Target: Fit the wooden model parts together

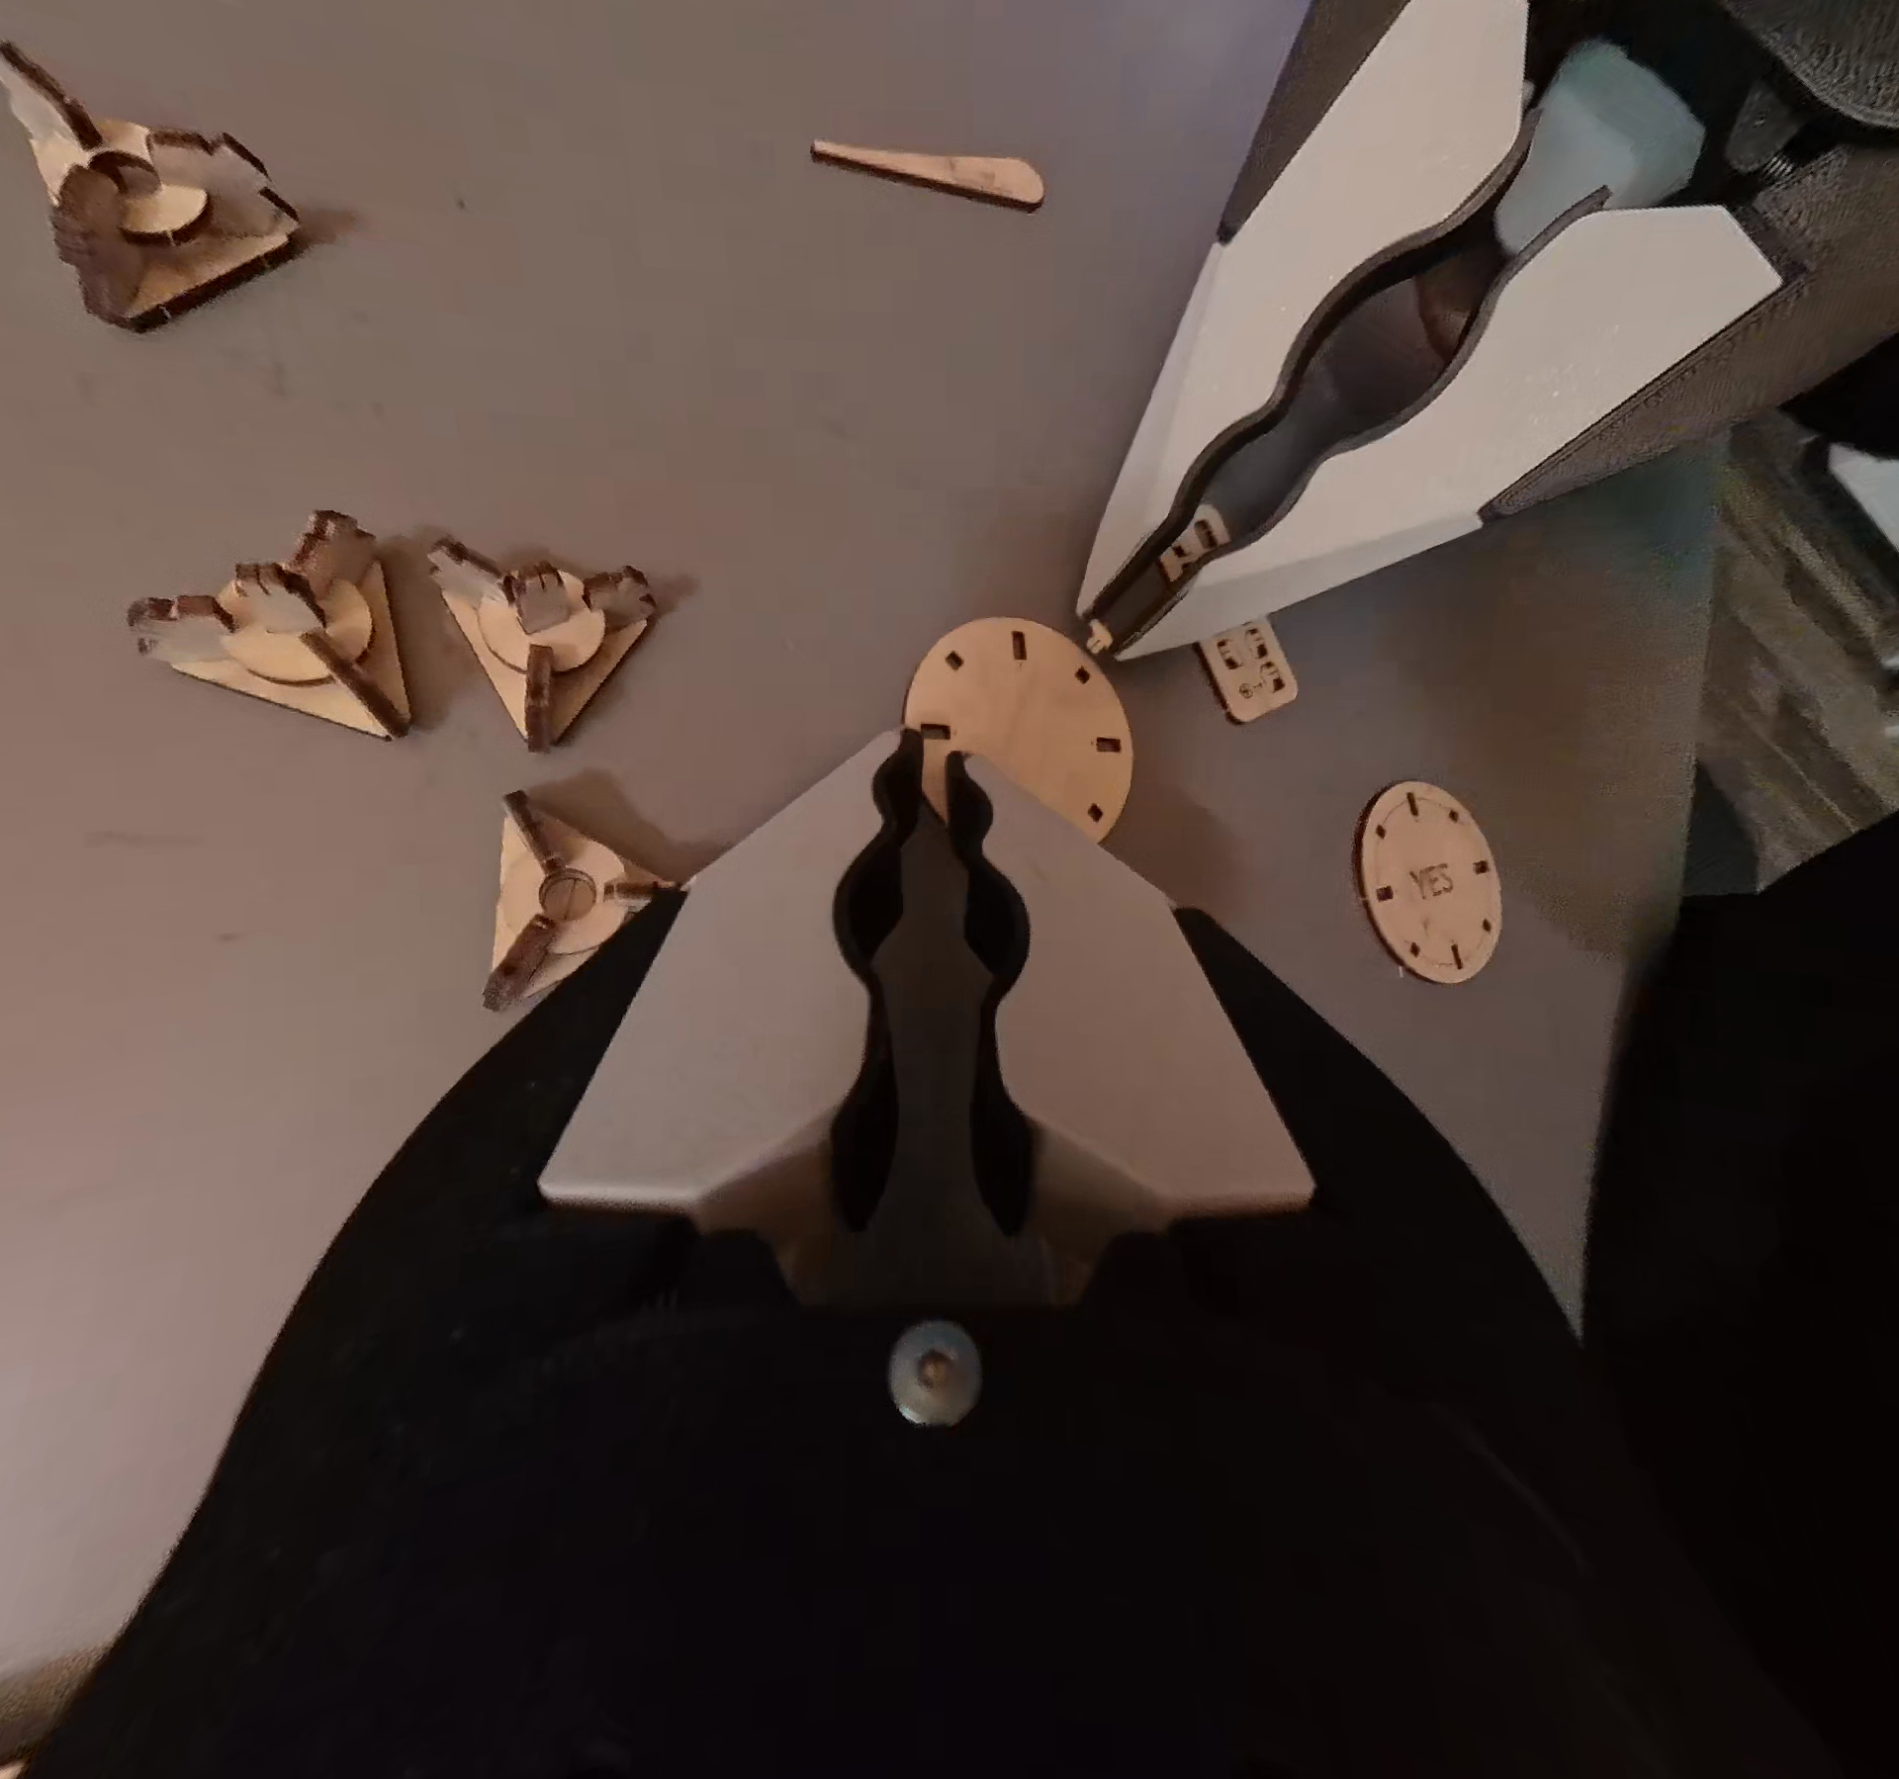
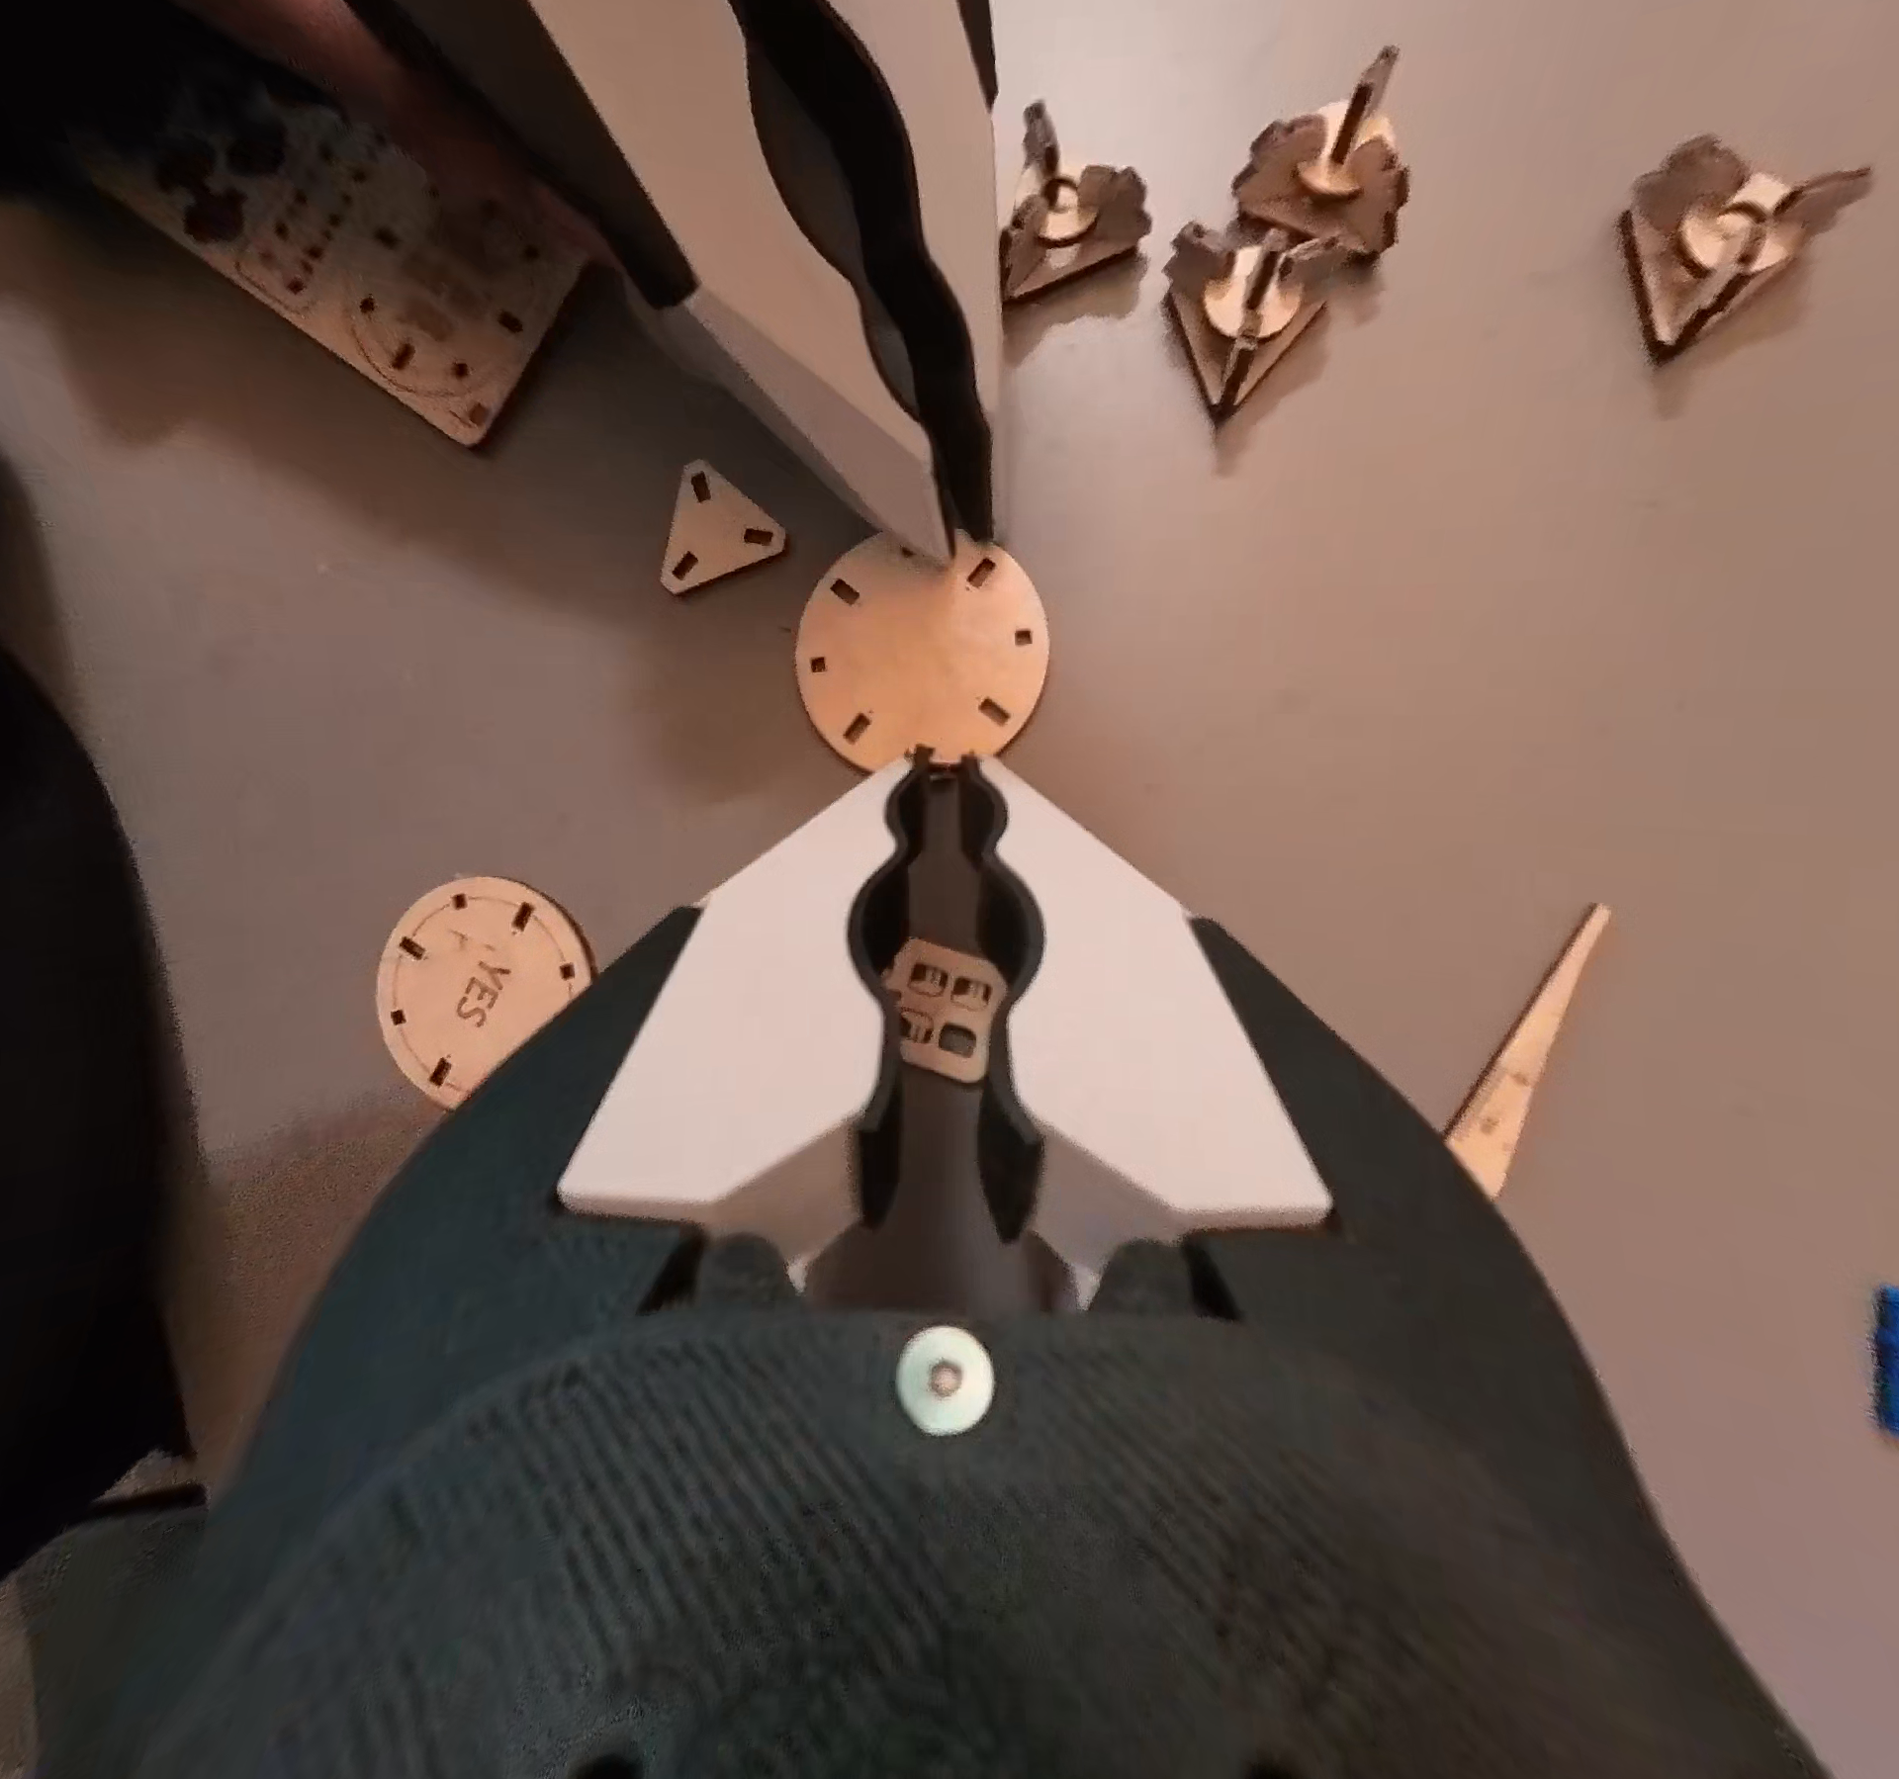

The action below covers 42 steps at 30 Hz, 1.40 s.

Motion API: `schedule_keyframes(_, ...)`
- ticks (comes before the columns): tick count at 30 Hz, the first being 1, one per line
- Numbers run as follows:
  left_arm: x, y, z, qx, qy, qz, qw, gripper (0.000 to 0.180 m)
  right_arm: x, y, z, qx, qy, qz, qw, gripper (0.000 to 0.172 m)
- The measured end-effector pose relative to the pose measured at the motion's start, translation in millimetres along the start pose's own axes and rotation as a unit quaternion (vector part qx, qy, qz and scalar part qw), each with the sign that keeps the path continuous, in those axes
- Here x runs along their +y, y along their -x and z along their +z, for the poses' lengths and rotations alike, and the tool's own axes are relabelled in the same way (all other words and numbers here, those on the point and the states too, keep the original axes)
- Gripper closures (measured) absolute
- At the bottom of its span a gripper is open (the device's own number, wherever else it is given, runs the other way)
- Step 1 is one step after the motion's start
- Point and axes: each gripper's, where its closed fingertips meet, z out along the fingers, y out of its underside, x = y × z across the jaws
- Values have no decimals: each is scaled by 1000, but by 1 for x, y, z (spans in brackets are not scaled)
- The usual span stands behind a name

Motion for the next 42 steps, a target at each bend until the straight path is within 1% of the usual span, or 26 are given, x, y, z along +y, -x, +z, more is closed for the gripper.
schedule_keyframes(5, 1, 0, 0, -14, -2, 11, 1000, 178, 3, 1, 3, -3, 62, -14, 998, 168)
schedule_keyframes(12, 2, 0, 0, 1, 0, -16, 1000, 176, 4, 7, 3, -2, 116, -12, 993, 168)
schedule_keyframes(37, 5, -2, -1, 17, 3, -40, 999, 175, 4, 9, 8, 35, 204, -36, 978, 168)
schedule_keyframes(42, 5, -2, -1, 17, 3, -41, 999, 175, 5, 9, 8, 46, 223, -52, 972, 168)
